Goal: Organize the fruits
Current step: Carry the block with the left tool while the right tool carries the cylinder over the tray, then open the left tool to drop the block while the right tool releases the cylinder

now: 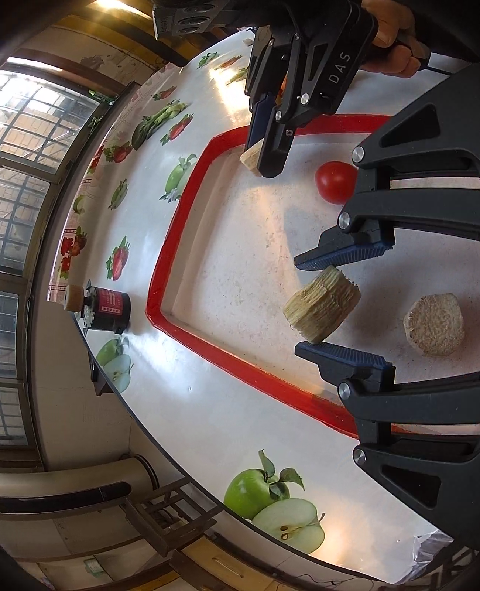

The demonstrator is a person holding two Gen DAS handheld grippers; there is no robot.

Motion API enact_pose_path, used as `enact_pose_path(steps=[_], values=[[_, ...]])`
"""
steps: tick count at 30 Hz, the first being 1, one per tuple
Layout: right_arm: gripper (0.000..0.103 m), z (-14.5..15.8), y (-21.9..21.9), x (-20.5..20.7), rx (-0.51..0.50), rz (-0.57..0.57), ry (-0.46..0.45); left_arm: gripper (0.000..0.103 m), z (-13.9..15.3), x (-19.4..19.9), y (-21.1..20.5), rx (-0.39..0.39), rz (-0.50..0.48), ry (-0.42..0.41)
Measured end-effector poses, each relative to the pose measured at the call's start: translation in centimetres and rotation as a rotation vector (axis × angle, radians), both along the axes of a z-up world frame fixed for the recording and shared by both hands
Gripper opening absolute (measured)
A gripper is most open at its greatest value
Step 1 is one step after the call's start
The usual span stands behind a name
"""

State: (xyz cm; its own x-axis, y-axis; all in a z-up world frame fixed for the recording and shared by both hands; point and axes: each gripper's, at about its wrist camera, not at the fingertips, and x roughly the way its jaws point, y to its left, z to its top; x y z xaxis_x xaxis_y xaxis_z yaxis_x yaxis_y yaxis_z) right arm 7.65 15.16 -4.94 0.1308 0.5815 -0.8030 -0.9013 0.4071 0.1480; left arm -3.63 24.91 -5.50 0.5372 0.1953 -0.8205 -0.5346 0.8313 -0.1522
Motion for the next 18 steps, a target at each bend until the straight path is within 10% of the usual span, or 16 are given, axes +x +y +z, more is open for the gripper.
enact_pose_path(steps=[18], values=[[0.042, 1.0, -1.6, -0.5, 0.021, -0.015, -0.005, 0.057, 0.4, -1.0, -0.2, -0.001, 0.051, 0.049]])
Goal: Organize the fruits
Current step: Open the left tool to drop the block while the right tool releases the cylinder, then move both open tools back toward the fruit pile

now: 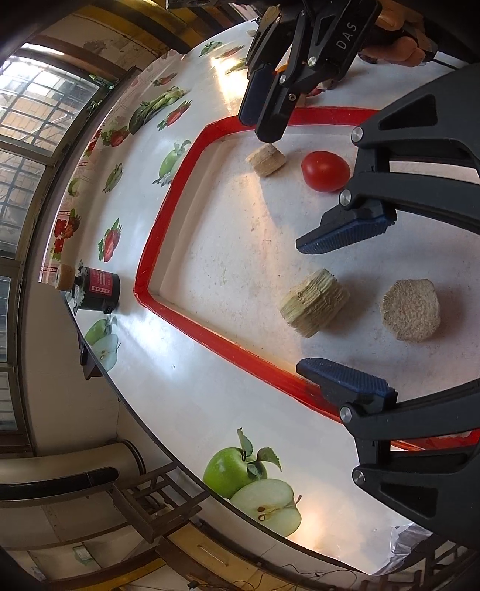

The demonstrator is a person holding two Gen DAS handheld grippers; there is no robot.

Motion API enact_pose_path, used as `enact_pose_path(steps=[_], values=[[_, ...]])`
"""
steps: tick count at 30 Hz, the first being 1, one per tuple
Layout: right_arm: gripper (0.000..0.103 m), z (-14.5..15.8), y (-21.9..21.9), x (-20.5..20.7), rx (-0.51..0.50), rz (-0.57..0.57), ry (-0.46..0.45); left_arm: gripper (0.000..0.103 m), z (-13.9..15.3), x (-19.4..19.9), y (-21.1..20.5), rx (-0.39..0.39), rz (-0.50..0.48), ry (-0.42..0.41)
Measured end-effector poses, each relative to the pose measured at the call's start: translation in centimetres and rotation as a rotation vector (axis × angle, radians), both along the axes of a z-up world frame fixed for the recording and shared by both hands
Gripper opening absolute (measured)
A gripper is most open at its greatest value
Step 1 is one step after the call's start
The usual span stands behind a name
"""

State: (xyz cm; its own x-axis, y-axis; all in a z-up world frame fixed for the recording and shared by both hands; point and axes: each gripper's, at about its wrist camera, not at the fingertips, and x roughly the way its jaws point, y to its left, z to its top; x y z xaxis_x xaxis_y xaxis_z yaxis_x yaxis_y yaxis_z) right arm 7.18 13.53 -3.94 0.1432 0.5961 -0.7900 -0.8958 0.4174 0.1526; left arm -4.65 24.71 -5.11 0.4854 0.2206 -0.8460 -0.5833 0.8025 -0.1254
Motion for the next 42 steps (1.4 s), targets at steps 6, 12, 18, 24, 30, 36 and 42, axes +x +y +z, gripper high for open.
enact_pose_path(steps=[6, 12, 18, 24, 30, 36, 42], values=[[0.042, 2.0, -3.5, -0.5, 0.051, -0.037, -0.008, 0.057, 1.1, -0.5, -1.2, 0.002, -0.011, -0.034], [0.046, 3.0, -7.2, -0.5, 0.055, -0.087, -0.036, 0.057, 2.5, -0.5, -3.3, 0.008, -0.048, -0.072], [0.046, 4.1, -10.9, 0.0, 0.073, -0.156, -0.065, 0.057, 3.6, -0.4, -5.7, 0.016, -0.092, -0.097], [0.051, 4.7, -14.7, 0.3, 0.064, -0.234, -0.121, 0.057, 4.5, 0.5, -8.4, 0.018, -0.142, -0.114], [0.051, 4.8, -18.4, 0.9, 0.06, -0.302, -0.138, 0.057, 4.9, 1.6, -11.3, 0.027, -0.208, -0.115], [0.051, 4.9, -21.3, 1.0, 0.04, -0.365, -0.199, 0.057, 4.9, 2.8, -14.0, 0.028, -0.262, -0.109], [0.051, 4.6, -23.4, 1.0, 0.027, -0.4, -0.225, 0.057, 4.4, 3.9, -16.2, 0.022, -0.314, -0.098]])
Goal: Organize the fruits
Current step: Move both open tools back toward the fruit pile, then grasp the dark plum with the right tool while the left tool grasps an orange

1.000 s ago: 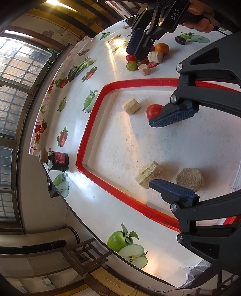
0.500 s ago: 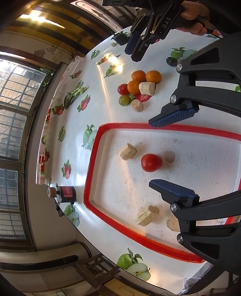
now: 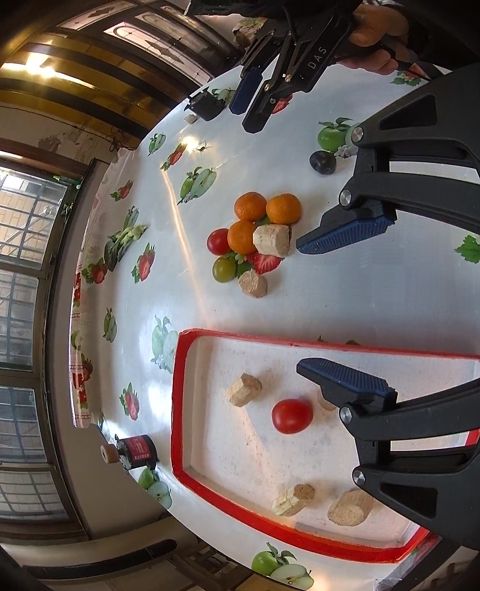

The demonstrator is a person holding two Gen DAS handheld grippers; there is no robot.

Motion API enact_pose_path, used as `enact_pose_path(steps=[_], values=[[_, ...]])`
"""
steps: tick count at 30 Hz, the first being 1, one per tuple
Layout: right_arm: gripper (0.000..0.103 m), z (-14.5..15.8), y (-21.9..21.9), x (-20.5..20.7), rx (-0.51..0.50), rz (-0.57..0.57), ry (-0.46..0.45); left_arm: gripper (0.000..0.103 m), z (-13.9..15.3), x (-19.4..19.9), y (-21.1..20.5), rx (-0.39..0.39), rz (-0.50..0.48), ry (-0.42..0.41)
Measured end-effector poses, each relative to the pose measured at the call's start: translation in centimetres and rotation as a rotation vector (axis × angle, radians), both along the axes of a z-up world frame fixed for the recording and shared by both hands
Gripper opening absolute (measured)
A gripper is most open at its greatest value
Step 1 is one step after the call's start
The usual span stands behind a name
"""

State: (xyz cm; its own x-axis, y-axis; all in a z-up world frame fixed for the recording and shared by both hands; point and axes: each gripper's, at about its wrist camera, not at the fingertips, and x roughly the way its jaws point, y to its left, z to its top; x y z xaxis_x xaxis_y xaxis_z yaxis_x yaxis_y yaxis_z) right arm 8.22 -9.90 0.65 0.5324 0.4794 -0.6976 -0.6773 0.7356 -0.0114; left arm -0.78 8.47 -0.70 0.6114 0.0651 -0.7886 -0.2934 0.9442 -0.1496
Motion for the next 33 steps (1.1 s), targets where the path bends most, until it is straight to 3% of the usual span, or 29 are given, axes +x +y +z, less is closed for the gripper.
enact_pose_path(steps=[12, 19, 23, 25, 26, 33], values=[[0.05, -1.6, -1.7, 1.2, 0.081, 0.026, 0.125, 0.057, -2.3, 1.8, -2.9, 0.002, -0.069, 0.038], [0.049, -3.5, -0.8, -0.9, 0.05, 0.118, 0.181, 0.057, -3.0, 2.6, -3.1, -0.016, -0.083, 0.051], [0.041, -6.0, -0.1, -1.6, -0.019, 0.147, 0.213, 0.057, -3.4, 3.6, -3.6, -0.028, -0.106, 0.056], [0.037, -6.8, -0.2, -1.6, -0.003, 0.169, 0.241, 0.057, -3.5, 4.2, -4.1, -0.039, -0.126, 0.055], [0.027, -6.7, -0.4, -1.6, 0.015, 0.181, 0.255, 0.057, -3.6, 4.6, -4.5, -0.046, -0.137, 0.054], [0.025, -5.5, -3.2, -0.9, 0.023, 0.108, 0.219, 0.057, -4.9, 7.7, -6.8, -0.096, -0.2, 0.078]])
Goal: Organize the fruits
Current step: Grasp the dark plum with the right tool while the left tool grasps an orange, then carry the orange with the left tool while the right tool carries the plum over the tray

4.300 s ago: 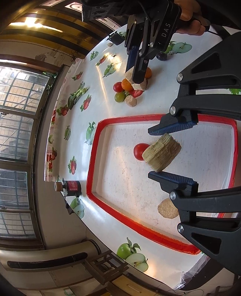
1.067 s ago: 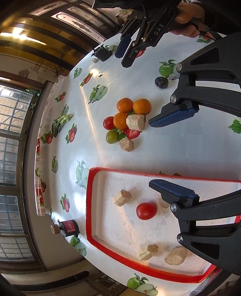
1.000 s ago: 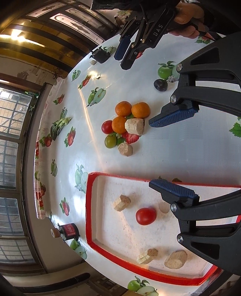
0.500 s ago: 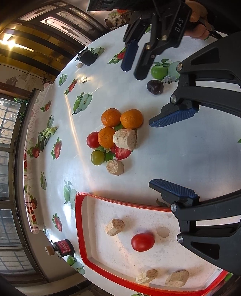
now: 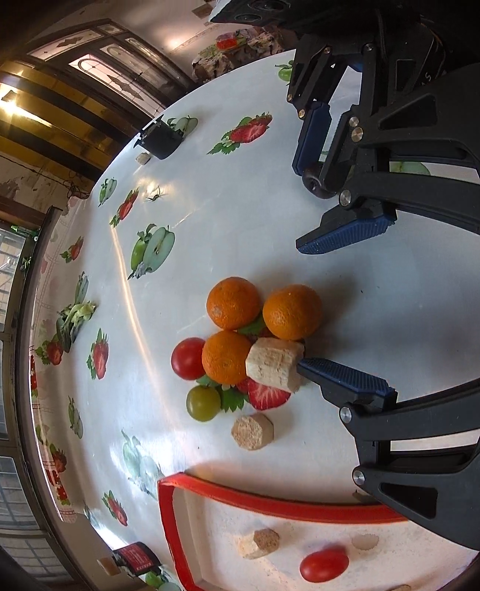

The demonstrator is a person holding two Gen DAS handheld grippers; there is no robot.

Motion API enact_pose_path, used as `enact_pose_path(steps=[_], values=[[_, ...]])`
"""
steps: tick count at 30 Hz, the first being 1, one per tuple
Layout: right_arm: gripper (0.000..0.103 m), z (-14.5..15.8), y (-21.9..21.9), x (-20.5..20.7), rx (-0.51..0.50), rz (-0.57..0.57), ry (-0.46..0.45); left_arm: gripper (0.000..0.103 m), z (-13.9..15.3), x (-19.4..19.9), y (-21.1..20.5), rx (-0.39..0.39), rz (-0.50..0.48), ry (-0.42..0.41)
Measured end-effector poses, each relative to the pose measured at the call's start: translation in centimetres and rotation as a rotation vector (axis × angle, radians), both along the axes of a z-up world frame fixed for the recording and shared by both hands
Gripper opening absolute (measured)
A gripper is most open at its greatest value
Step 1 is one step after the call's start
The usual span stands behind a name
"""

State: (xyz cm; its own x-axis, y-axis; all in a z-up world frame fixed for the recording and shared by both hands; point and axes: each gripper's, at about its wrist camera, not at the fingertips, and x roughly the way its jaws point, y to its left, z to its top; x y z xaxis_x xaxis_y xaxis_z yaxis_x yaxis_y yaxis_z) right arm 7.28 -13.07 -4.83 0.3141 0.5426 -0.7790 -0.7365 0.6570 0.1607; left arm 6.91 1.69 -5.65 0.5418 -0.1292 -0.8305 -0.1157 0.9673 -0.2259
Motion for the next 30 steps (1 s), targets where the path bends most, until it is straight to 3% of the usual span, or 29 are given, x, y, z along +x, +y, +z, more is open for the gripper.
enact_pose_path(steps=[3, 7, 17, 30], values=[[0.025, 0.1, -1.5, 0.6, 0.011, -0.038, 0.013, 0.056, -0.9, 1.2, -0.5, -0.008, -0.002, 0.007], [0.025, 0.2, -2.5, 1.2, 0.023, -0.069, 0.024, 0.026, -0.7, 2.0, -0.8, 0.042, 0.007, -0.01], [0.025, 1.6, -2.1, 0.6, 0.042, -0.061, -0.003, 0.026, 0.1, -0.9, -0.4, 0.034, -0.008, -0.027], [0.025, 3.0, 1.0, -1.2, 0.057, 0.006, -0.023, 0.026, 3.1, -5.3, 2.2, 0.07, 0.066, -0.095]])
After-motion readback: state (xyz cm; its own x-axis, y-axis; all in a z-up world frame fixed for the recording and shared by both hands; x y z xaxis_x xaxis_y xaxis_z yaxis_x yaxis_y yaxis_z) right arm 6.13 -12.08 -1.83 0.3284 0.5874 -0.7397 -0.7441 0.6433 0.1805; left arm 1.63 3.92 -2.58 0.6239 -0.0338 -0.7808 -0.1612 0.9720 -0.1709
